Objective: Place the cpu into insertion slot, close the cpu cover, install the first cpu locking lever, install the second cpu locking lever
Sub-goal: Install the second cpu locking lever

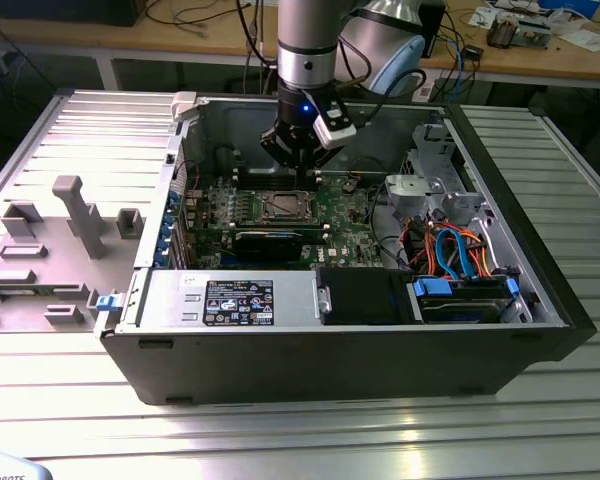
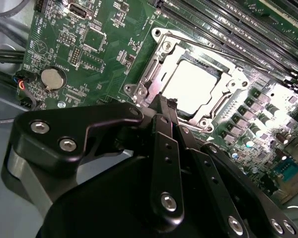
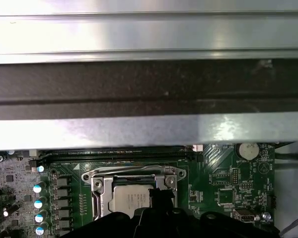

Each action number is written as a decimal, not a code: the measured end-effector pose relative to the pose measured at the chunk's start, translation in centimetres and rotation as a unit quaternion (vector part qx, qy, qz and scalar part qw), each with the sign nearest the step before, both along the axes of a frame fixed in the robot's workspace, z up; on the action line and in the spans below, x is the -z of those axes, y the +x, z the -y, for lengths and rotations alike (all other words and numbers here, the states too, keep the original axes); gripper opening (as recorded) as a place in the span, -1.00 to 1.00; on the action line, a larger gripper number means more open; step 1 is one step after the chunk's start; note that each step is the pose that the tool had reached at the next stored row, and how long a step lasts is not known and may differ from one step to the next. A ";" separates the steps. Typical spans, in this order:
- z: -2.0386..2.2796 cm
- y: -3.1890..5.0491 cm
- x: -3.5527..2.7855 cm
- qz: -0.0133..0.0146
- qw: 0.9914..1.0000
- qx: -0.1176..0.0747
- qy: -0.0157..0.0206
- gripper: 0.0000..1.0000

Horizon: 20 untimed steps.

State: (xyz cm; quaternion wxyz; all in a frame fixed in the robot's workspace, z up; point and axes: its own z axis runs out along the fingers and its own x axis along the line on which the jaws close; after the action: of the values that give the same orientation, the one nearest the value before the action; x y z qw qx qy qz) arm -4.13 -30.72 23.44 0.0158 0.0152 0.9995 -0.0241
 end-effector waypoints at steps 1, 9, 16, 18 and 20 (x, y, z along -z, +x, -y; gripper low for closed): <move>0.00 0.00 0.00 0.000 1.000 0.000 0.000 -0.79; 0.12 0.00 -0.02 0.000 1.000 0.000 0.000 -0.79; 0.61 0.00 -0.01 0.000 1.000 0.000 0.000 -0.79; 0.70 0.00 -0.01 0.000 1.000 0.000 0.000 -0.79; 0.71 -0.01 -0.13 0.000 1.000 0.000 0.000 -0.79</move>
State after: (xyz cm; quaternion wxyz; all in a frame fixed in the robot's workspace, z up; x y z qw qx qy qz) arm -4.13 -31.42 23.57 0.0157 0.0152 0.9995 -0.0243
